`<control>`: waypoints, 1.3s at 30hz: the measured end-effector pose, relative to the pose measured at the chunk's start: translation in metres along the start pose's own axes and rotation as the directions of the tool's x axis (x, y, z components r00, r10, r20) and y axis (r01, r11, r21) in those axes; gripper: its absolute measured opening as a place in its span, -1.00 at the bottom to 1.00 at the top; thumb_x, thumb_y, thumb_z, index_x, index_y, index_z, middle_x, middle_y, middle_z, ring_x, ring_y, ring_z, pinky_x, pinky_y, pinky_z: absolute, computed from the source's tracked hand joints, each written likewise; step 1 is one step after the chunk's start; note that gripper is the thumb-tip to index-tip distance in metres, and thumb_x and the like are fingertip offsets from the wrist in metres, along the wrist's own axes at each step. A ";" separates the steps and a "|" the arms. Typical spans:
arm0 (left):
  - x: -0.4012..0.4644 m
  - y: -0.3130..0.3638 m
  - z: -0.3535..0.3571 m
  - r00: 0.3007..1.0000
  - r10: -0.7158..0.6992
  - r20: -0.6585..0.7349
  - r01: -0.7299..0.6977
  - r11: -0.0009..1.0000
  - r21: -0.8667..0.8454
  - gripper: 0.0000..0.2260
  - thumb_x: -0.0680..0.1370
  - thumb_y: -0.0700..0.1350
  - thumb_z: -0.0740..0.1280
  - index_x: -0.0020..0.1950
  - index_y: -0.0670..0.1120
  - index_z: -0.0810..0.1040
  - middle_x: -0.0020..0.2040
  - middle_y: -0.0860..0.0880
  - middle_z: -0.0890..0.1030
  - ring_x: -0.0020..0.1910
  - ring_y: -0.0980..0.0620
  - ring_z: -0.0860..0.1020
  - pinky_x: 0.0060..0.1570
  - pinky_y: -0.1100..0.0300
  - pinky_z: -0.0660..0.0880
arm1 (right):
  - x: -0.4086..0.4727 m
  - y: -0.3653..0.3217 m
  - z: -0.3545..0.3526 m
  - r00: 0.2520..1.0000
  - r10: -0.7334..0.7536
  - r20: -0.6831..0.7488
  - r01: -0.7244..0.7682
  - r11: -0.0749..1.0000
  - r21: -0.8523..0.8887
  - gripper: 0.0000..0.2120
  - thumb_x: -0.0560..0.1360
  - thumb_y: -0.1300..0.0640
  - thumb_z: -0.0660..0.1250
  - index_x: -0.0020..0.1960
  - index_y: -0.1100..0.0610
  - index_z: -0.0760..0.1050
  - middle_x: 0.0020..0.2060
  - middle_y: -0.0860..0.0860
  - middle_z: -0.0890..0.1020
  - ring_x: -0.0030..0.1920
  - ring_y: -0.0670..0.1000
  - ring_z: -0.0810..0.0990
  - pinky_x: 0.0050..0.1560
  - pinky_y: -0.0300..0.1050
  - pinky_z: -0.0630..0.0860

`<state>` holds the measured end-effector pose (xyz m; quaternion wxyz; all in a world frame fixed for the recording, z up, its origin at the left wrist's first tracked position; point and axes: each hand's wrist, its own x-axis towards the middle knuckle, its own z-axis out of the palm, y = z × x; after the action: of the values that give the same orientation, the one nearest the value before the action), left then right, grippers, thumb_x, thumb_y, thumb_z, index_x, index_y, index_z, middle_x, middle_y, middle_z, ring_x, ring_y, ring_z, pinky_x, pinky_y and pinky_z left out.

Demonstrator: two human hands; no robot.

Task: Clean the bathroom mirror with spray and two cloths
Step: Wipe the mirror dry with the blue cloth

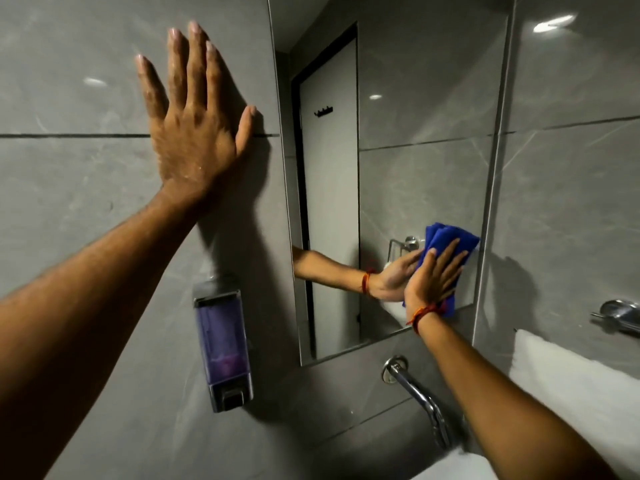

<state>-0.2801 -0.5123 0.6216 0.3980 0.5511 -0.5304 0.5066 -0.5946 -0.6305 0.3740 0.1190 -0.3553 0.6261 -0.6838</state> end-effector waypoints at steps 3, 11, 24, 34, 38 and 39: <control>-0.001 0.000 0.000 1.000 -0.005 -0.004 0.005 1.000 -0.008 -0.23 0.63 0.40 -0.19 0.70 -0.06 -0.09 0.71 -0.11 -0.03 0.70 -0.15 -0.03 0.61 -0.32 -0.01 | -0.064 0.007 0.016 0.999 -0.037 0.007 0.037 0.998 -0.047 -0.41 0.69 -0.15 -0.03 0.67 -0.05 -0.05 0.68 0.02 -0.04 0.67 0.11 0.00 0.62 0.22 0.01; -0.003 -0.002 0.002 1.000 -0.005 -0.007 0.004 0.999 -0.038 -0.22 0.62 0.41 -0.18 0.69 -0.06 -0.07 0.71 -0.11 -0.01 0.70 -0.15 -0.02 0.61 -0.32 0.01 | -0.237 0.049 0.061 0.807 -0.562 0.181 0.590 0.767 -0.251 -0.38 0.68 -0.23 -0.06 0.67 -0.05 -0.07 0.64 0.11 0.11 0.66 0.18 0.01 0.57 0.29 0.03; 0.000 -0.004 0.016 0.996 0.021 -0.085 -0.027 0.997 -0.067 -0.29 0.63 0.40 -0.15 0.62 0.05 -0.28 0.71 -0.08 0.01 0.70 -0.13 0.01 0.60 -0.33 0.06 | -0.029 0.036 -0.007 0.985 0.164 0.048 -0.165 0.986 0.009 -0.43 0.72 -0.09 -0.01 0.67 -0.05 -0.09 0.68 0.06 -0.07 0.67 0.13 -0.03 0.62 0.20 -0.06; -0.002 -0.005 0.009 0.998 0.049 -0.043 -0.049 0.999 -0.009 -0.26 0.66 0.32 -0.13 0.70 -0.11 -0.08 0.72 -0.12 -0.10 0.70 -0.14 -0.09 0.61 -0.32 -0.07 | 0.093 -0.191 -0.007 0.951 -0.306 0.040 0.305 0.952 0.030 -0.42 0.69 -0.20 -0.06 0.66 -0.16 -0.15 0.68 -0.01 -0.10 0.67 0.13 -0.08 0.61 0.31 -0.15; -0.002 -0.004 0.006 0.999 0.038 -0.017 -0.038 0.999 0.000 -0.29 0.67 0.28 -0.13 0.70 -0.13 -0.07 0.72 -0.12 -0.11 0.70 -0.13 -0.11 0.62 -0.30 -0.09 | 0.069 -0.300 0.009 0.784 -0.612 0.105 0.617 0.787 -0.023 -0.41 0.68 -0.22 -0.10 0.66 -0.14 -0.16 0.68 -0.02 -0.11 0.68 0.11 -0.12 0.60 0.37 -0.17; -0.002 -0.004 0.005 0.999 0.037 -0.013 -0.037 0.999 -0.002 -0.30 0.67 0.26 -0.13 0.70 -0.13 -0.07 0.72 -0.12 -0.10 0.70 -0.13 -0.11 0.63 -0.30 -0.10 | 0.053 -0.318 0.016 0.725 -0.679 0.116 0.687 0.726 -0.042 -0.41 0.68 -0.21 -0.10 0.66 -0.13 -0.15 0.68 -0.02 -0.09 0.68 0.10 -0.12 0.60 0.37 -0.16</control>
<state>-0.2756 -0.5167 0.6192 0.3926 0.5373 -0.5386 0.5167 -0.5329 -0.6159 0.6907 -0.1269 -0.5966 0.4725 -0.6362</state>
